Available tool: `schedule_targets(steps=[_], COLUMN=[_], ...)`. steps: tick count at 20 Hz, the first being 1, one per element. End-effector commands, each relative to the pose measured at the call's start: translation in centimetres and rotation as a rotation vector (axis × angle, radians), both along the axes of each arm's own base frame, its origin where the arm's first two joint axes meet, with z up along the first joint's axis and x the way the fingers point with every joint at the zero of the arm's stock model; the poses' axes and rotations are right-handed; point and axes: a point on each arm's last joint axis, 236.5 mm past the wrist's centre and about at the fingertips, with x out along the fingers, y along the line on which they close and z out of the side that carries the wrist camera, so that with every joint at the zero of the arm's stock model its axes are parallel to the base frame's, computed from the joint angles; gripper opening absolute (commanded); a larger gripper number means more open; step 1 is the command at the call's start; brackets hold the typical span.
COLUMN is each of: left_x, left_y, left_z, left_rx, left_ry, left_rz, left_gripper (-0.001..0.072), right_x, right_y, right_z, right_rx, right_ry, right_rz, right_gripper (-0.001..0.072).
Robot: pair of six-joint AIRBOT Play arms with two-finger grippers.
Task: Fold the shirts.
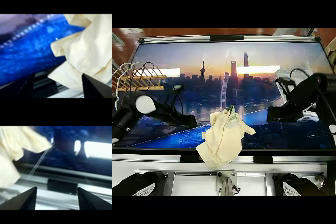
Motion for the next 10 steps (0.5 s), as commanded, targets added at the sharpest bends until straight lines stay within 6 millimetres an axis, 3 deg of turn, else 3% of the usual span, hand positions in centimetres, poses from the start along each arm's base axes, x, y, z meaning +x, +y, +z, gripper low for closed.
schedule_targets(steps=[1, 5, 8, 9, 10], left_x=[-3.0, -3.2, -2.7, -2.4, -2.1], left_y=[-3.1, -7.1, -8.0, -8.0, -7.9], left_z=[-5.4, -7.6, -9.6, -9.9, -9.9], left_rx=[-0.160, -0.261, -0.246, -0.248, -0.253], left_ry=[0.101, 0.119, 0.121, 0.123, 0.120], left_rz=[0.104, 0.114, 0.134, 0.153, 0.167], left_gripper=[0.0691, 0.0691, 0.0668, 0.0571, 0.0367], right_x=[-3.1, -3.5, -3.5, -3.5, -3.7], right_y=[3.0, 3.3, 3.7, 4.0, 4.5], right_z=[-4.0, -5.2, -5.0, -4.9, -4.9], right_rx=[0.151, 0.159, 0.175, 0.188, 0.211], right_ry=[0.115, 0.130, 0.135, 0.137, 0.146], right_rz=[-0.024, -0.054, -0.058, -0.060, -0.066], right_gripper=[0.0622, 0.0622, 0.0622, 0.0622, 0.0622])
